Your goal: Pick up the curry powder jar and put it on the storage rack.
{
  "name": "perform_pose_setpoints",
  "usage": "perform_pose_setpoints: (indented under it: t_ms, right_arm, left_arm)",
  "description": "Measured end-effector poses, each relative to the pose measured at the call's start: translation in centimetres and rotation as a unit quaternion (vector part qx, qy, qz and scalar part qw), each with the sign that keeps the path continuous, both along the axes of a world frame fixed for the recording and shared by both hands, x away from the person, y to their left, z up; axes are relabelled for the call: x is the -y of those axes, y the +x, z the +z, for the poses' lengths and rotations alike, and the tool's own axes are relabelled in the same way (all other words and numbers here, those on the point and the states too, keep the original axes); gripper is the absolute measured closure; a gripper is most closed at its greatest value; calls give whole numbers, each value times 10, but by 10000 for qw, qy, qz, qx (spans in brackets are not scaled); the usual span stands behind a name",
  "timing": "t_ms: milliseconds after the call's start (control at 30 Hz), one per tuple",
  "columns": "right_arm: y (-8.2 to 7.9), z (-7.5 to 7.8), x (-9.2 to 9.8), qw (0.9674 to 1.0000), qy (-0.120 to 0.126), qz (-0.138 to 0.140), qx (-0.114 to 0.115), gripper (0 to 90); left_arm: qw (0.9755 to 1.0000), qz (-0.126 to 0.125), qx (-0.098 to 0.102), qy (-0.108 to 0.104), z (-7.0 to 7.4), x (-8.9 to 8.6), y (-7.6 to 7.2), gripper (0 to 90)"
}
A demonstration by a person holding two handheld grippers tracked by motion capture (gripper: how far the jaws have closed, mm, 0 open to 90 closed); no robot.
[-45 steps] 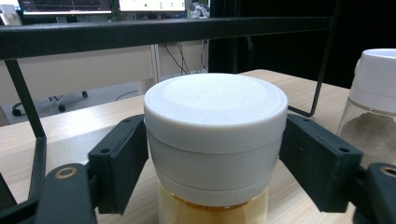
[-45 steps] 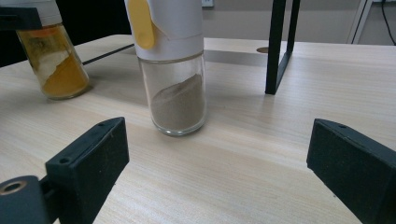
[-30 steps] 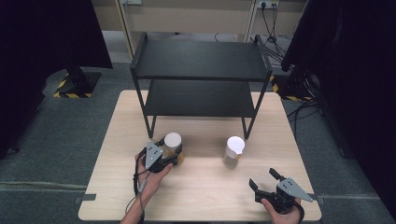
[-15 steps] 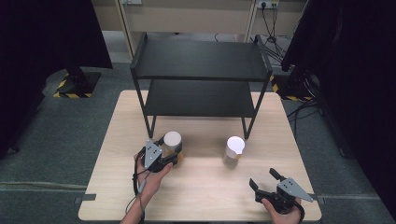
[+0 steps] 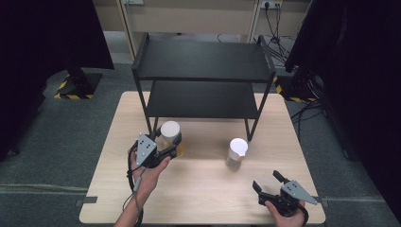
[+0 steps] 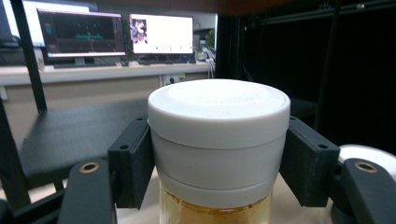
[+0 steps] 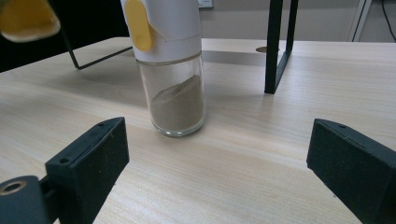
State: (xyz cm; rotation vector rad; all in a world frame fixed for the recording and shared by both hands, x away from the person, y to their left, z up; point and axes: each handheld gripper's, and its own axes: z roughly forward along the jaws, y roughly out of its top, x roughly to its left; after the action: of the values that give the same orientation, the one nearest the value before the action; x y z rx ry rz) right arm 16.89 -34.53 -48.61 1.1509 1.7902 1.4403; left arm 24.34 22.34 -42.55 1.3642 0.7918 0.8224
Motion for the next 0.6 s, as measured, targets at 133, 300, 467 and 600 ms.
perform_pose_setpoints:
  t_ms: [133,300,467,600]
  right_arm:
    - [0,0,0,10000,-4,0,-5,58]
    - [0,0,0,10000,9,-12,8,58]
    - [0,0,0,10000,26,-12,-6,58]
    - [0,0,0,10000,33,-17,-1,58]
  left_arm:
    - [9998,38,167,-55,13,-1,0,336]
    - [9992,104,360,-101,28,-1,0,336]
    - [9985,123,511,-140,41,-1,0,336]
    - [9981,118,582,-183,48,-1,1,336]
